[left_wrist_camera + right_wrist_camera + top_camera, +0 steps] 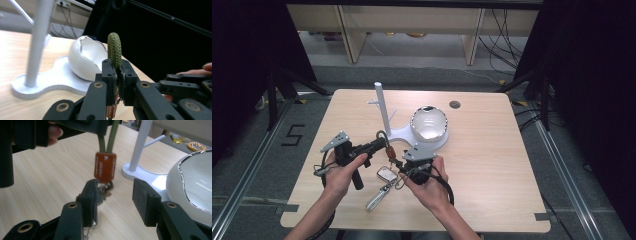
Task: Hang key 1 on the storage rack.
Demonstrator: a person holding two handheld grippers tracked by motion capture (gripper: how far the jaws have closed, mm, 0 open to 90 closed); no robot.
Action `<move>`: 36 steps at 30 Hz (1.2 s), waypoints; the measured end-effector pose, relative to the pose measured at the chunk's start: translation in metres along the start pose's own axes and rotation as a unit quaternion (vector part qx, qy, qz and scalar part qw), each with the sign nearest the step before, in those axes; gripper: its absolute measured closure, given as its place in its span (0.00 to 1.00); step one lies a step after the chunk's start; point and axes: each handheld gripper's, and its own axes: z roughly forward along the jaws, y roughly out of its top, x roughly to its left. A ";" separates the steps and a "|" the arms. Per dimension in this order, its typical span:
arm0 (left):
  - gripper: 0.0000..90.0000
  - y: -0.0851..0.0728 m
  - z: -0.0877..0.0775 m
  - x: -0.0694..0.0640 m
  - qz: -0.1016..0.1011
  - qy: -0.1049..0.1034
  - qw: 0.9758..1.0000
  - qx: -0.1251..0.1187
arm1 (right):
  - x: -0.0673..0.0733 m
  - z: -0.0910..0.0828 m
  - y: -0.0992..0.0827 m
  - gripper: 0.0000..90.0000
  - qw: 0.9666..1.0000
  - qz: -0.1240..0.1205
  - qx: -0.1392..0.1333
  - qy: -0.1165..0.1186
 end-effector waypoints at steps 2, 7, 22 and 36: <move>0.93 0.002 -0.002 0.001 0.013 0.015 1.000 -0.003 | -0.001 -0.003 -0.002 0.62 1.000 0.006 0.000 -0.005; 0.93 0.006 -0.005 0.004 0.031 0.038 0.999 -0.007 | -0.007 -0.010 -0.006 0.62 1.000 0.003 0.005 -0.010; 0.93 0.020 -0.006 0.016 0.088 0.119 0.989 -0.011 | -0.032 -0.045 -0.039 0.61 0.999 0.024 0.017 -0.045; 0.93 0.045 0.000 0.035 0.097 0.170 0.980 -0.020 | -0.041 -0.067 -0.091 0.60 0.994 0.076 0.036 -0.067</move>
